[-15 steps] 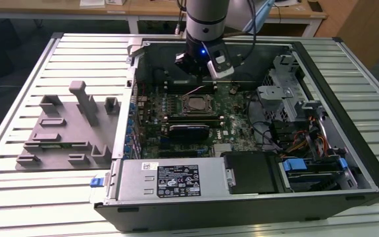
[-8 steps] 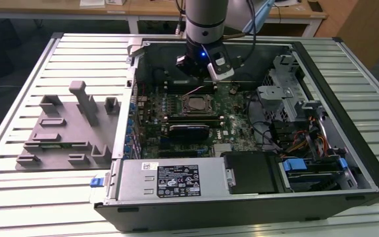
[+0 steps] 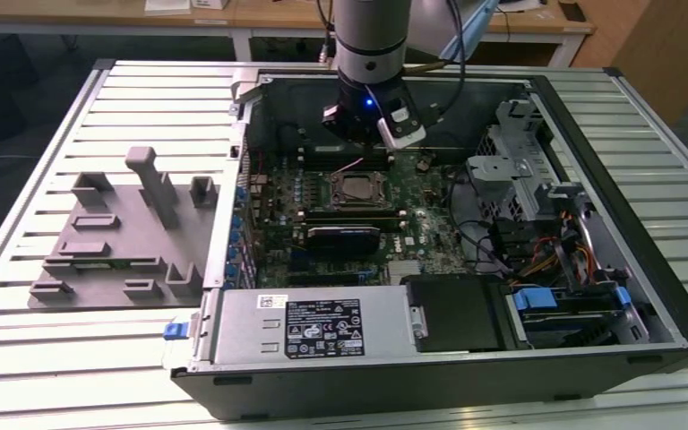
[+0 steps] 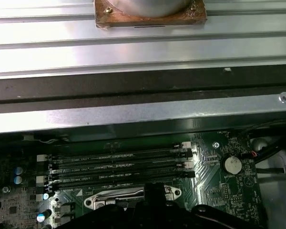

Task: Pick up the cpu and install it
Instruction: 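Install the first cpu locking lever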

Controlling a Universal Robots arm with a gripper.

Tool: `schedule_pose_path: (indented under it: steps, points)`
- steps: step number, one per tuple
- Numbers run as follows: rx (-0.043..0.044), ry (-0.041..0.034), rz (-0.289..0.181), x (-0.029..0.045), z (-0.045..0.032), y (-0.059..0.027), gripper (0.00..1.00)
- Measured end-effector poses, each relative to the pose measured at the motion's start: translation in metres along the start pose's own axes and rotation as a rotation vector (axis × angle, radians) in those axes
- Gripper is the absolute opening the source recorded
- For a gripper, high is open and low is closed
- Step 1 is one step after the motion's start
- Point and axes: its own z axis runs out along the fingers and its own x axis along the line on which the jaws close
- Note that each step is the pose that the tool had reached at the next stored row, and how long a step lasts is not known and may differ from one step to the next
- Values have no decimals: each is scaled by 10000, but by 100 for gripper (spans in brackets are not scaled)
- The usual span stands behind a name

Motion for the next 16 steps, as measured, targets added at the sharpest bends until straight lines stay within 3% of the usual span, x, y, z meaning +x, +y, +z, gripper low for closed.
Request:
schedule_pose_path:
  steps: [4,9,16]
  points:
    - [-3,-14,-2,1,2,0,11]
    - [-18,-129,-27,27,11,-6,11]
    - [-22,-189,-42,50,21,-11,11]
